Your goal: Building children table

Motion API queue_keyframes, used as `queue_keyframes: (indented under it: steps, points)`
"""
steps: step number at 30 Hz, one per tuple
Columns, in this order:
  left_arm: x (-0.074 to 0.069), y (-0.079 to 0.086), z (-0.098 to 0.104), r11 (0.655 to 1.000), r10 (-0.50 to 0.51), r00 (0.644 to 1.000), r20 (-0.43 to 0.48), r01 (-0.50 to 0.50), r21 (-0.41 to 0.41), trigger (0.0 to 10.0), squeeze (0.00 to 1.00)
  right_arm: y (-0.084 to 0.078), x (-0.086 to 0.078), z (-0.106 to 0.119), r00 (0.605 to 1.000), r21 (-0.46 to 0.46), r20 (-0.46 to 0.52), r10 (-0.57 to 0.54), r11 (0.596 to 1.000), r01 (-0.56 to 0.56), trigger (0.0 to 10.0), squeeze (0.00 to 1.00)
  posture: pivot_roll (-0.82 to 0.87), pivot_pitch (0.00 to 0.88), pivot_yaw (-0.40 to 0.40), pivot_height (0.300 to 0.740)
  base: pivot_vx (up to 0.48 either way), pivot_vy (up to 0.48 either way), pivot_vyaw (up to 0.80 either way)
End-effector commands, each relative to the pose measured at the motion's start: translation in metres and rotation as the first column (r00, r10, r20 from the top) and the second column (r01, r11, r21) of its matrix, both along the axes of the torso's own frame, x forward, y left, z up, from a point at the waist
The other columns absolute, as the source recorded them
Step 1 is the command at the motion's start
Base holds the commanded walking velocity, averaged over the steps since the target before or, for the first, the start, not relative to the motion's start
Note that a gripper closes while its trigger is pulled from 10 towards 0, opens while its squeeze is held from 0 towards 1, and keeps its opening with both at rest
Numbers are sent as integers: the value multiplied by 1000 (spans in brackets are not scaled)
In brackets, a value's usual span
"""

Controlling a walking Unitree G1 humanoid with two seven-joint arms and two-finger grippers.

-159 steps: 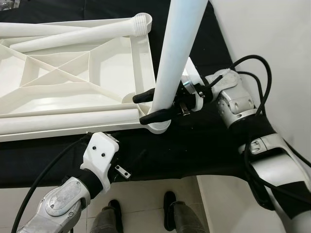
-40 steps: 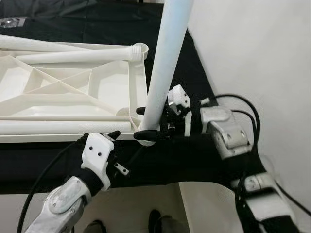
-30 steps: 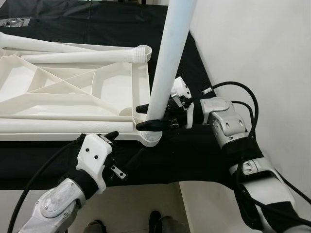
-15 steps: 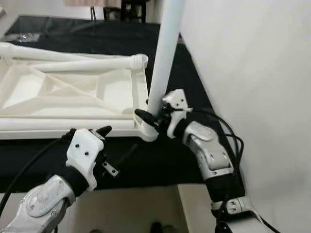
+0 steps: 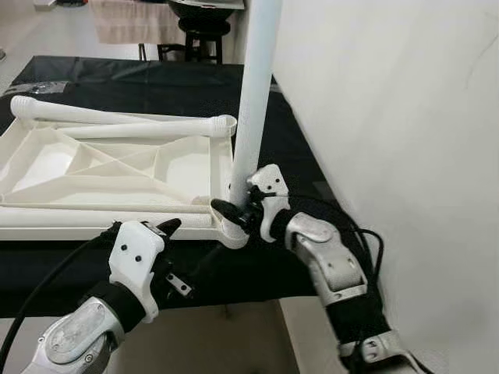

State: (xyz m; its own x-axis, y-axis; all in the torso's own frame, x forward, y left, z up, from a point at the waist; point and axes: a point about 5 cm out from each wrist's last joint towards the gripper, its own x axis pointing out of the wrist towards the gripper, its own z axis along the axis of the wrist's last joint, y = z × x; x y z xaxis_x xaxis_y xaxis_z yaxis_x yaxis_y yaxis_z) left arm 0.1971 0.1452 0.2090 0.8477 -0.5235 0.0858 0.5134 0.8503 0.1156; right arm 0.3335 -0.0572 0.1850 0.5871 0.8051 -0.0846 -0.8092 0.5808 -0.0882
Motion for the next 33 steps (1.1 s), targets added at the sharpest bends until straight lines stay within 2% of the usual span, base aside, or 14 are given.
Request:
queue_keyframes:
  steps: [1, 2, 3, 8, 13, 14, 15, 16, 25, 27, 28, 31, 32, 33]
  points:
    - [-1, 1, -4, 1000, 6, 1000, -16, -6, 3, 10000, 0, 13, -9, 4, 983, 20, 7, 184, 983, -185, 10000, 522, 150, 166, -119, 740, 0, 0, 0]
    - [-1, 1, -4, 1000, 6, 1000, -17, -6, 3, 10000, 0, 11, -11, 9, 970, 28, 24, 243, 969, -244, 10000, 522, 151, 165, -119, 740, 0, 0, 0]
    - [-1, 0, -4, 1000, 2, 1000, -19, -2, 6, 10000, 0, 9, -12, 15, 947, 32, 46, 317, 947, -318, 10000, 0, 161, 166, -121, 740, 0, 0, 0]
    - [-3, 0, -6, 1000, -8, 1000, -29, 8, 12, 10000, 0, -5, -8, 32, 790, -71, 49, 612, 791, -608, 10000, 0, 191, 172, -125, 740, 0, 0, 0]
    - [-6, 3, -8, 999, -15, 999, -45, 17, 42, 10000, 0, -8, 7, 45, 769, -54, 36, 638, 770, -636, 10000, 0, 204, 183, -140, 740, 0, 0, 0]
    - [-7, 4, -9, 999, -15, 999, -48, 17, 48, 10000, 0, -7, 11, 46, 771, -56, 27, 636, 771, -634, 3725, 0, 210, 189, -144, 740, 0, 0, 0]
    - [-7, 4, -9, 999, -15, 999, -48, 17, 48, 10000, 0, -7, 11, 46, 771, -56, 27, 636, 771, -634, 3725, 0, 210, 189, -144, 740, 0, 0, 0]
    - [-7, 4, -9, 999, -14, 999, -49, 17, 50, 10000, 0, -7, 13, 46, 770, -63, 21, 638, 769, -636, 0, 0, 211, 190, -145, 740, 0, 0, 0]
    - [-10, 4, -9, 998, -23, 998, -55, 26, 52, 10000, 0, -11, 19, 35, 778, -74, -21, 629, 775, -628, 0, 0, 212, 206, -149, 740, 0, 0, 0]
    - [-11, 2, -9, 998, -33, 998, -59, 36, 50, 10000, 0, -17, 20, 25, 817, -76, -31, 576, 814, -576, 0, 0, 207, 208, -148, 740, 0, 0, 0]
    - [-11, 1, -9, 998, -37, 998, -60, 40, 49, 10000, 0, -21, 23, 16, 881, -80, -30, 472, 878, -472, 0, 0, 198, 210, -151, 740, 0, 0, 0]
    - [-12, 1, -10, 998, -38, 997, -61, 41, 48, 10000, 0, -24, 25, 9, 919, -92, -32, 393, 915, -394, 0, 0, 196, 210, -154, 740, 0, 0, 0]
    - [-12, 1, -10, 998, -39, 997, -62, 42, 49, 10000, 0, -26, 26, 1, 952, -110, -36, 305, 945, -307, 0, 0, 196, 209, -157, 740, 0, 0, 0]
    - [-13, 1, -10, 998, -39, 997, -63, 42, 51, 10000, 0, -28, 31, -17, 996, -64, -77, -52, 997, 47, 0, 0, 201, 208, -163, 740, 0, 0, 0]
